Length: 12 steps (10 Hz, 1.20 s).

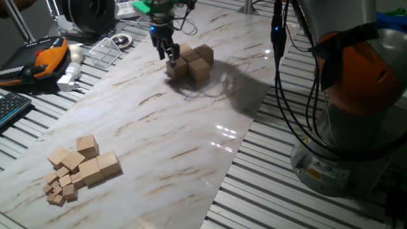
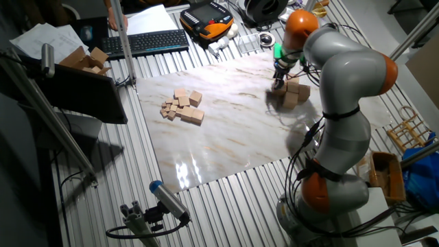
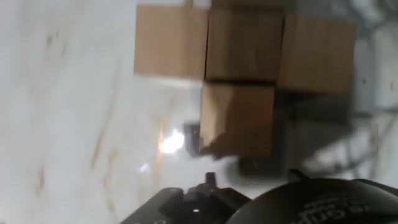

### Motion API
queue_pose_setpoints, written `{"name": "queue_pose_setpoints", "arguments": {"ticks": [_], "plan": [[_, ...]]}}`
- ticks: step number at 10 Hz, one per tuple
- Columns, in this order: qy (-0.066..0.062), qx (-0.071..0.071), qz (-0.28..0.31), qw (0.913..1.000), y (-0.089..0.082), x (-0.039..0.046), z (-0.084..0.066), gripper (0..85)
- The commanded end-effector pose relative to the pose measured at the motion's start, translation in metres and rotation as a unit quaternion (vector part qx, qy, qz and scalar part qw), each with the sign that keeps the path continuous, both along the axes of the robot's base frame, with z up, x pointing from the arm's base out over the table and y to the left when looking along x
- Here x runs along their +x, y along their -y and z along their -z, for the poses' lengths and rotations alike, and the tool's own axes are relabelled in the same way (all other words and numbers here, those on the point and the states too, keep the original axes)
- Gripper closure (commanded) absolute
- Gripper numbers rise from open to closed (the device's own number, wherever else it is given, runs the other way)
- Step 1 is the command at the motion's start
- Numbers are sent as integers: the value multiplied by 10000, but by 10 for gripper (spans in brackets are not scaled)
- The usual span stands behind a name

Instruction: Stack the blocks into a cross shape

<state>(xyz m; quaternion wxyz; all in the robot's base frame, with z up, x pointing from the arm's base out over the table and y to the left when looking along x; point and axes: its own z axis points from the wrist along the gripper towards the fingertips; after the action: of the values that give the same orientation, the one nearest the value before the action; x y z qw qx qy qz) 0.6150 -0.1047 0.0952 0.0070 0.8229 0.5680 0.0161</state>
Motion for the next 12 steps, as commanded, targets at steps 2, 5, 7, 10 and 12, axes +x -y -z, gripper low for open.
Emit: {"name": "queue_pose_setpoints", "arguments": {"ticks": [2, 5, 7, 10, 12], "plan": [[144, -89, -36, 9999, -20, 85, 128, 850], [275, -28, -172, 9995, 173, 124, 355, 850], [214, 30, -110, 9997, 232, 89, 384, 850], [191, 23, -87, 9998, 267, 58, 388, 850], [160, 24, -88, 9998, 270, 38, 363, 850]]}}
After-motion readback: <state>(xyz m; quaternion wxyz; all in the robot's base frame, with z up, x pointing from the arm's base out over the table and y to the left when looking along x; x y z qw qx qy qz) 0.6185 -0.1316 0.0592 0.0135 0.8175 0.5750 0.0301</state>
